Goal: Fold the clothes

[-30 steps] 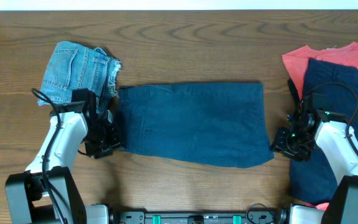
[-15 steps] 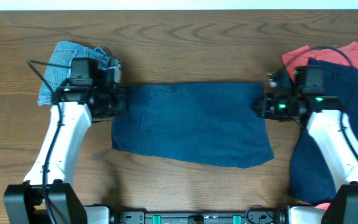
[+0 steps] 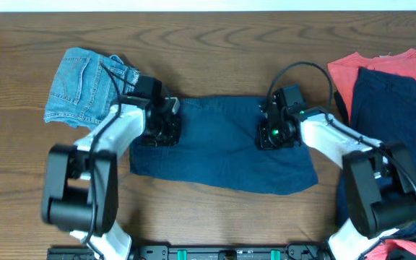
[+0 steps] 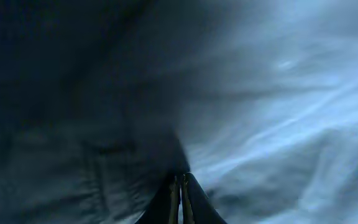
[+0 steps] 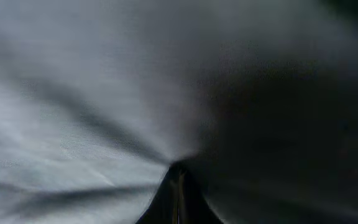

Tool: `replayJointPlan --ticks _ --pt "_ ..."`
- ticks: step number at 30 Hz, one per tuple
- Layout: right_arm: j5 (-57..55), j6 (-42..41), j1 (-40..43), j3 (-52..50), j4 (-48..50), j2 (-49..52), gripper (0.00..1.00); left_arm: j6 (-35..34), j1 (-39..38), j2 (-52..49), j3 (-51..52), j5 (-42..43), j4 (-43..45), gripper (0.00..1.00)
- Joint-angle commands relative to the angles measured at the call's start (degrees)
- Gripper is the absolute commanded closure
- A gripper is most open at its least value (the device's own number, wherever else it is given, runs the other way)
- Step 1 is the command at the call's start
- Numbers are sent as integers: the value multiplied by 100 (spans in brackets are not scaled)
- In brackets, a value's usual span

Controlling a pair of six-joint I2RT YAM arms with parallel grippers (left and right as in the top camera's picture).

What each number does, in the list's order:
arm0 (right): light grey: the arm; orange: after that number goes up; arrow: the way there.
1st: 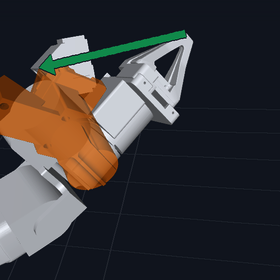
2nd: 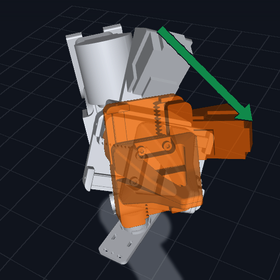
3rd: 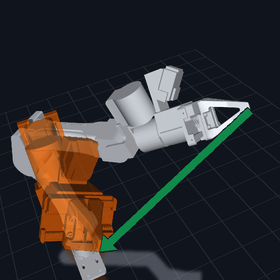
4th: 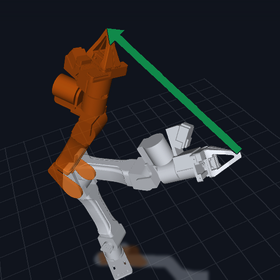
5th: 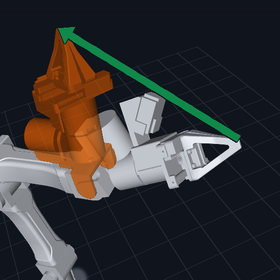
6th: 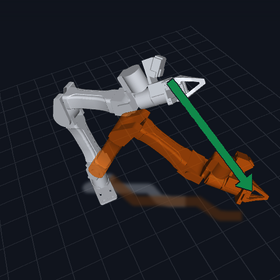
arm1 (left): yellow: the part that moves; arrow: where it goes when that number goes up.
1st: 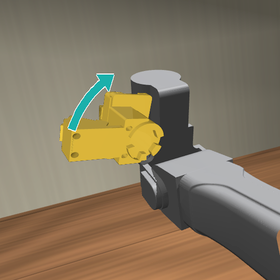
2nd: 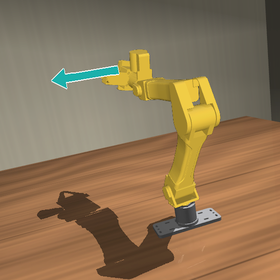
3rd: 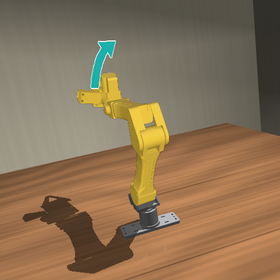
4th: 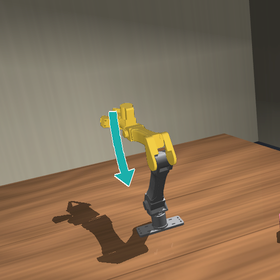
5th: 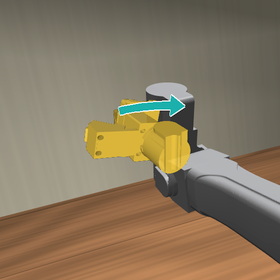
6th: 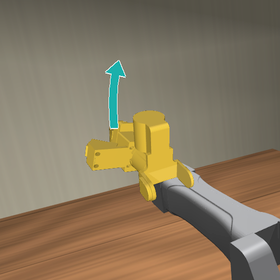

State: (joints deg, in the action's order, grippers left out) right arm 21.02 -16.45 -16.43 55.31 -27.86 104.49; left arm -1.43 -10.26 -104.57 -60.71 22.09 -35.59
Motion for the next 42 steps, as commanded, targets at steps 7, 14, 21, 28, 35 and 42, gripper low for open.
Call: replayJointPlan --ticks 7,14,21,28,35,42 --pt "-1757 -474 1054 -22 -1255 -304 99 -358 691 -299 -28 -1047 -319 94" --pt "-2118 -382 1729 -9 -1530 -1029 99 -173 1062 118 -490 442 -656 86" --pt "372 732 1499 59 -1073 -2201 99 -94 743 1027 -610 1156 -144 85" --pt "791 337 501 13 -144 -2192 99 103 114 807 -590 376 389 85" --pt "341 -695 -442 13 944 -984 99 315 -17 153 -590 -525 505 91" --pt "251 -1224 -334 15 1838 540 99 313 166 -111 -590 -671 931 90"
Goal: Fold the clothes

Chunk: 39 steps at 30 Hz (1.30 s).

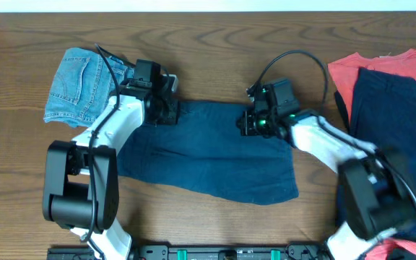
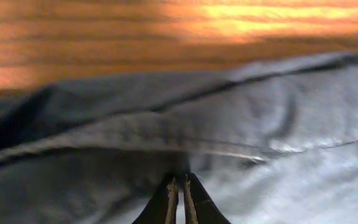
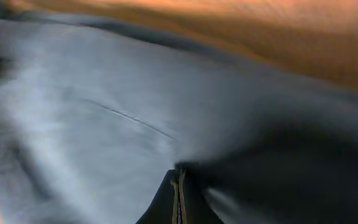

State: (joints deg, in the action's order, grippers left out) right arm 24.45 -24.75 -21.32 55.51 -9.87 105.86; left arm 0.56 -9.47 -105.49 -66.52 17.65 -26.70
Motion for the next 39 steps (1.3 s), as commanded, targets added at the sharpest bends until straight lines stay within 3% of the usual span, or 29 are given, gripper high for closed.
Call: replayJointPlan --ticks 1,6,7,13,21,23,25,29,34,39 --pt "-87 -398 286 -4 -2 551 99 116 118 -20 -9 -280 55 88" --pt "-330 -391 1193 -4 -544 772 99 116 286 -22 -9 -787 -20 83" --pt "-343 -374 1423 -4 -675 748 99 118 337 -20 -9 -789 -20 78" --pt "240 623 2352 -4 -1115 568 99 111 457 -17 -9 -654 -50 76" --pt "-212 1261 2903 15 -1941 -590 95 109 481 160 -11 -612 -459 64" --pt "-192 1266 2924 33 -2164 -992 94 111 481 308 -11 -612 -595 57" --pt "-190 1263 2900 39 -2444 -1447 94 109 496 485 -11 -612 -741 43" --pt "-192 1281 2817 37 -3073 -2194 91 90 599 774 -11 -614 -1110 24" --pt "59 1373 2437 28 -3648 -2444 93 90 960 763 -9 -570 -1526 16" --pt "219 1561 1569 -55 -3587 -2374 95 164 1246 531 2 271 -1530 6"
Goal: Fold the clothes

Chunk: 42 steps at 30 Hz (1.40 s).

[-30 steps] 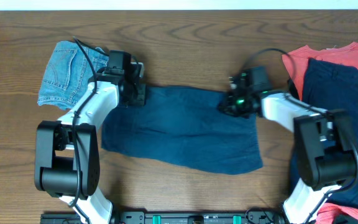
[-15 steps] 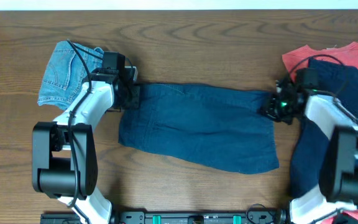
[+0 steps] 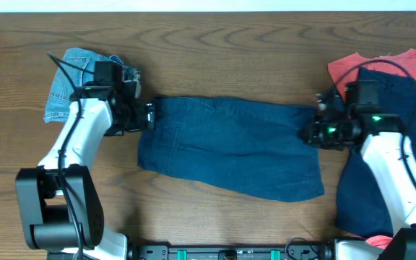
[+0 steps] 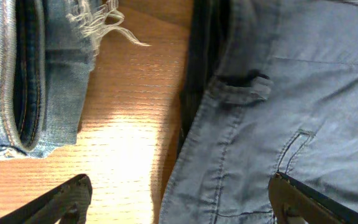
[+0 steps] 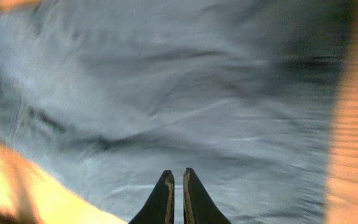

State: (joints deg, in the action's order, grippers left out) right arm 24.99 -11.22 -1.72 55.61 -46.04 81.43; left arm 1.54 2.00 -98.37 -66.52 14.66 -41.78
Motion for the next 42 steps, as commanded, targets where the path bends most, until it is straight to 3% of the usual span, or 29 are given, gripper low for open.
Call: replayJointPlan --ticks 1,8,20,24,27,29,32,37,42 --pt "103 205 -575 -66 81 120 94 179 116 -258 9 741 -22 6" --pt "-378 -50 -1445 -68 409 813 96 675 103 -872 79 1541 -61 4" --pt "-387 -546 -1790 -68 1078 2284 99 680 9 -1534 83 1613 -90 5" --pt "-431 -590 -1801 -68 1093 2371 99 680 -195 -1814 94 1722 -103 19" --pt "-472 -592 -1803 -66 1095 2367 99 678 -345 -1895 94 1917 -103 38" --pt "-516 -590 -1803 -66 1078 2369 99 680 -431 -1897 94 1923 -105 54" --pt "-511 -592 -1808 -66 1064 2367 99 680 -483 -1897 94 1923 -118 94" --pt "-509 -590 -1805 -63 1019 2341 99 680 -404 -1801 -20 1915 -472 94" --pt "-507 -590 -1805 -44 719 2041 99 678 -166 -1445 -726 1241 -1827 94"
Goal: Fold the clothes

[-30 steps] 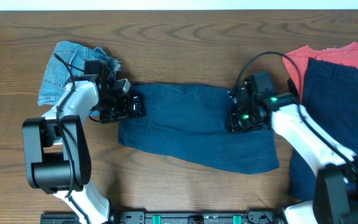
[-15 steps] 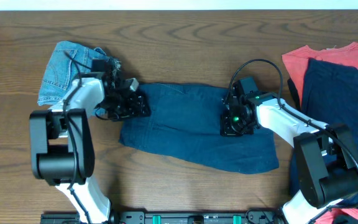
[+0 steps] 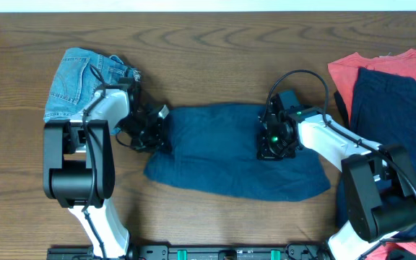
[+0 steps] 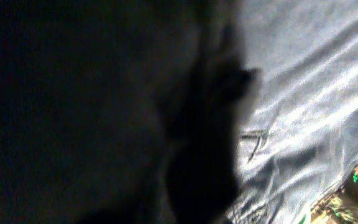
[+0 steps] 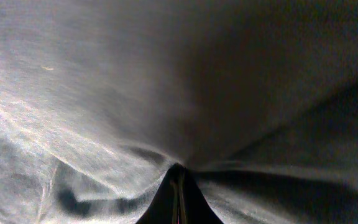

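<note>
A dark blue garment lies spread across the middle of the table. My left gripper is pressed into its left edge. The left wrist view shows only dark shadow and lit blue fabric, and the fingers cannot be made out. My right gripper sits on the garment's right half. In the right wrist view this right gripper is shut, and creases in the cloth run together at its tips.
Folded light blue jeans lie at the back left, close behind the left arm. A red shirt and a dark navy garment are piled at the right edge. Bare wooden table runs along the back.
The left gripper was open on bare wood beside the garment's left end and is now on that edge. The right gripper has moved from the right end inward and is shut on fabric.
At first both grippers were shut on the garment near its upper middle. Then both held it further back and left. After that the garment lay stretched out, with the left gripper open off its left end and the right at its right end. Now both are on the cloth again.
</note>
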Tool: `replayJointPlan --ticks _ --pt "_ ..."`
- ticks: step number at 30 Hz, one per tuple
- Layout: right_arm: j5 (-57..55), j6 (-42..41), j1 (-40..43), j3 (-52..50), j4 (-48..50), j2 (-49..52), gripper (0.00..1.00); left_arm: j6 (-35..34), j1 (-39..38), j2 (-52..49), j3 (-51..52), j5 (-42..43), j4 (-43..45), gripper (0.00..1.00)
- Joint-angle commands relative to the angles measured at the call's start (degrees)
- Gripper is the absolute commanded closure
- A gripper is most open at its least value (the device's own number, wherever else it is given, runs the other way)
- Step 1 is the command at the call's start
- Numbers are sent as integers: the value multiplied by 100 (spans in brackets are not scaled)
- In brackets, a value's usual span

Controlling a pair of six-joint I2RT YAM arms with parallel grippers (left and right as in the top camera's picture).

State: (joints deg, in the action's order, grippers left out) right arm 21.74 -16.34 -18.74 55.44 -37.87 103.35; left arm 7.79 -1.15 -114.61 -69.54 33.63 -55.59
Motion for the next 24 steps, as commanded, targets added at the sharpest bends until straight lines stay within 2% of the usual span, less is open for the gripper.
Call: replayJointPlan --ticks 1,4,8,16,24 --pt "-188 -59 -98 -26 -175 -269 99 50 208 289 -658 -890 -820 94" --pt "-234 -31 -79 -26 -330 -671 99 -9 330 595 -1320 -1432 -1700 94" --pt "-442 -35 -44 -26 -400 -1187 99 -13 348 990 -2015 -1655 -2256 94" --pt "-887 -35 -37 -59 -498 -1351 99 -81 297 1504 -2326 -1659 -2430 94" --pt "-1272 -101 -42 -76 -35 -656 99 -120 140 1519 -2330 -1659 -2509 94"
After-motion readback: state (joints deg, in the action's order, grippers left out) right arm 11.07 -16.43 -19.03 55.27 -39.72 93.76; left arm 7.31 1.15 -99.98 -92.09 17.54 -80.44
